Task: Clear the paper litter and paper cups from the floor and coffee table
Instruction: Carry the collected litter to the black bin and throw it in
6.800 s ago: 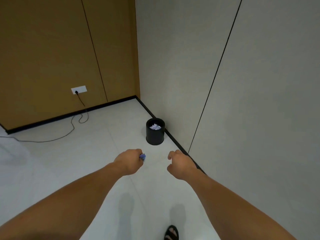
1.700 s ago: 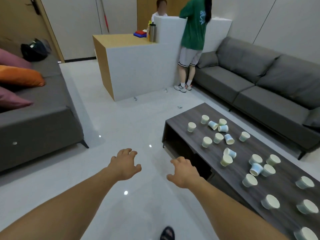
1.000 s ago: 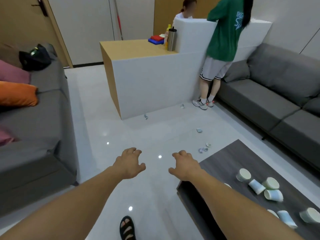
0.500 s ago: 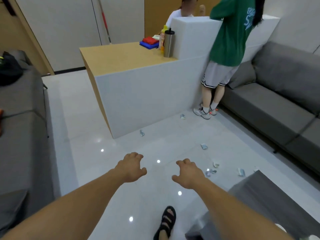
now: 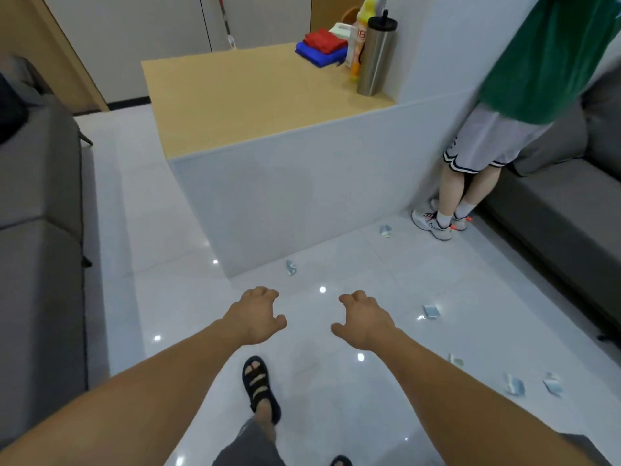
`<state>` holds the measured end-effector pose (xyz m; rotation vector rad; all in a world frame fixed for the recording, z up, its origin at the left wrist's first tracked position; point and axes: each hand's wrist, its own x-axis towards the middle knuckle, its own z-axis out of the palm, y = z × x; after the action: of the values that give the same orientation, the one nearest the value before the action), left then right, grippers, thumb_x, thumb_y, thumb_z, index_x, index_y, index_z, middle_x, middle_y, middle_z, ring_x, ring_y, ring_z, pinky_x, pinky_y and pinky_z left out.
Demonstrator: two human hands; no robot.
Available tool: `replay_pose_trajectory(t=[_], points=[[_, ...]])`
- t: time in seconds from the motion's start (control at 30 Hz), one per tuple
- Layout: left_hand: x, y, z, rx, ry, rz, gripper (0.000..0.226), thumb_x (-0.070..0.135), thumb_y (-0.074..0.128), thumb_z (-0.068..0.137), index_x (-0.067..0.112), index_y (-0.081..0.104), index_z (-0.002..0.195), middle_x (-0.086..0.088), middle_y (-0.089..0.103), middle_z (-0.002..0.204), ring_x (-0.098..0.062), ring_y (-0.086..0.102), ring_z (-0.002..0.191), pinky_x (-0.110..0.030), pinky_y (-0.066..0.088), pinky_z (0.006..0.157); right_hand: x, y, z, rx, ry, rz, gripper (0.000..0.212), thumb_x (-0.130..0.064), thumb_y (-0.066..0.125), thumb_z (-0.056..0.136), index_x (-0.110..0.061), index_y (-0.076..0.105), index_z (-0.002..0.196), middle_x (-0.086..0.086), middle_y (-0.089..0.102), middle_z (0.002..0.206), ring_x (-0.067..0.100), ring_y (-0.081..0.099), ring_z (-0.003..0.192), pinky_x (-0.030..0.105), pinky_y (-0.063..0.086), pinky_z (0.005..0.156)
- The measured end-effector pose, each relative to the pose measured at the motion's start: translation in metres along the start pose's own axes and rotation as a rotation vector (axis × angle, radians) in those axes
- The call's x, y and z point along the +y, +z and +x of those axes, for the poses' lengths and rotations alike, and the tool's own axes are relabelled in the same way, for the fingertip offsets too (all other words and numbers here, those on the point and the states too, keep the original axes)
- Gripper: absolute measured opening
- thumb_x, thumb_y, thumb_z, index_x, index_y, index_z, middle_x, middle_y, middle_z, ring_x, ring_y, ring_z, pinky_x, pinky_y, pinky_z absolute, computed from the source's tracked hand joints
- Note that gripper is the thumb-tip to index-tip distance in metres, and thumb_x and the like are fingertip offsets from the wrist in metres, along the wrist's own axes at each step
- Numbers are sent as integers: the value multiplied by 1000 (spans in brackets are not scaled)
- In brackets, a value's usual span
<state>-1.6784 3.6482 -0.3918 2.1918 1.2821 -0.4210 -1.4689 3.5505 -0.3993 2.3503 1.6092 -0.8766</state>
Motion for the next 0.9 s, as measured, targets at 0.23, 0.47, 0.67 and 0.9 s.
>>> replay_pose_trajectory(t=[0.23, 0.47, 0.67, 0.9], points=[[-23, -63, 143, -105, 32, 120, 67, 46, 49, 92, 17, 27, 148, -6, 25, 155, -26, 22, 141, -42, 30, 111, -14, -23, 119, -20, 100, 144, 68, -49, 54, 91, -20, 30, 149, 4, 31, 148, 26, 36, 131, 40, 42, 98], [1, -83, 276, -159, 88, 199, 64, 45, 49, 91, 18, 31, 146, -4, 28, 153, -25, 24, 140, -40, 31, 110, 17, -40, 239, -35, 95, 235, 68, -47, 52, 92, -19, 29, 149, 6, 30, 149, 27, 34, 132, 41, 42, 96], [-4, -16, 389, -166, 48, 182, 60, 44, 49, 91, 19, 36, 144, -1, 34, 149, -21, 28, 137, -37, 31, 107, 53, 13, 371, -65, 136, 369, 69, -48, 51, 92, -20, 27, 151, 7, 33, 147, 28, 37, 129, 40, 43, 95], [-82, 119, 524, -285, 12, 213, 60, 43, 49, 92, 21, 34, 145, 0, 32, 151, -20, 29, 137, -37, 31, 108, 77, 160, 522, -158, 219, 422, 66, -47, 52, 93, -18, 29, 147, 8, 36, 142, 29, 41, 125, 40, 44, 90]])
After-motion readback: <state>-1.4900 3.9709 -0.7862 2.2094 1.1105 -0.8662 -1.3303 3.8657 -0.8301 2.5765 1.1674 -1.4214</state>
